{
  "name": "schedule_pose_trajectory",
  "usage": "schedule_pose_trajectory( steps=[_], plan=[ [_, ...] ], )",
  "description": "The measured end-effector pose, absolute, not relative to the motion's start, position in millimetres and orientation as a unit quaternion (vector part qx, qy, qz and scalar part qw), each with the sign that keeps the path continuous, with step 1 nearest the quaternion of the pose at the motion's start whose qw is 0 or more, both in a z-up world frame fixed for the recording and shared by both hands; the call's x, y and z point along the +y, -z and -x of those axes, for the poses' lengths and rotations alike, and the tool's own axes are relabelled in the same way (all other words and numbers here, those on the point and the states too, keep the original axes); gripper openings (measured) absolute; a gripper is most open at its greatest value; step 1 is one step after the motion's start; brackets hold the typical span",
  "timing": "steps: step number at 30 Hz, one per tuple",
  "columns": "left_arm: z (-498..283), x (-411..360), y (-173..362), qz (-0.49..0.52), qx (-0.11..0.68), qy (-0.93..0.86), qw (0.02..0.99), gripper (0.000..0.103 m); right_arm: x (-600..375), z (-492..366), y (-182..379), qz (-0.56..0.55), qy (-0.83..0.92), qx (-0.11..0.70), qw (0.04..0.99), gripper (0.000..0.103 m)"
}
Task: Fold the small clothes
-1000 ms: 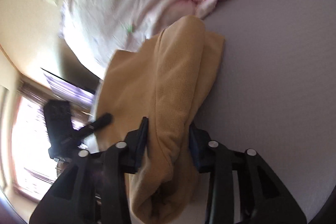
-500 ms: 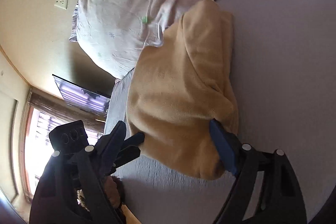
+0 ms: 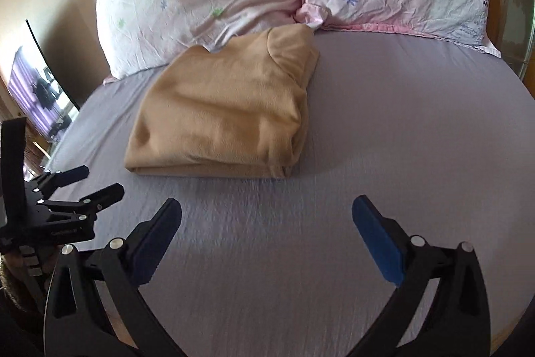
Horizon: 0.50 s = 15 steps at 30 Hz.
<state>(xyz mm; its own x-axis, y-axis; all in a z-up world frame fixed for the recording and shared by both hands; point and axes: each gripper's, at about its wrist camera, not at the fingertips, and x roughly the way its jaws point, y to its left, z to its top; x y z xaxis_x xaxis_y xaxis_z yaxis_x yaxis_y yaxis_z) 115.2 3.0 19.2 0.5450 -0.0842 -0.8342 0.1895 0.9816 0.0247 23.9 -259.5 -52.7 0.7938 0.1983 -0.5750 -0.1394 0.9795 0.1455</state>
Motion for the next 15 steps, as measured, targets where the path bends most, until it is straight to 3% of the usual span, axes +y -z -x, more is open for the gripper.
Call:
schedule_pose_trajectory(
  steps=[15],
  plan=[
    [-110, -5, -2, -0.050, 0.479, 0.074, 0.873, 0.101, -234, -32, 81, 0.027, -0.026, 0.332, 0.943, 0.102]
  ],
)
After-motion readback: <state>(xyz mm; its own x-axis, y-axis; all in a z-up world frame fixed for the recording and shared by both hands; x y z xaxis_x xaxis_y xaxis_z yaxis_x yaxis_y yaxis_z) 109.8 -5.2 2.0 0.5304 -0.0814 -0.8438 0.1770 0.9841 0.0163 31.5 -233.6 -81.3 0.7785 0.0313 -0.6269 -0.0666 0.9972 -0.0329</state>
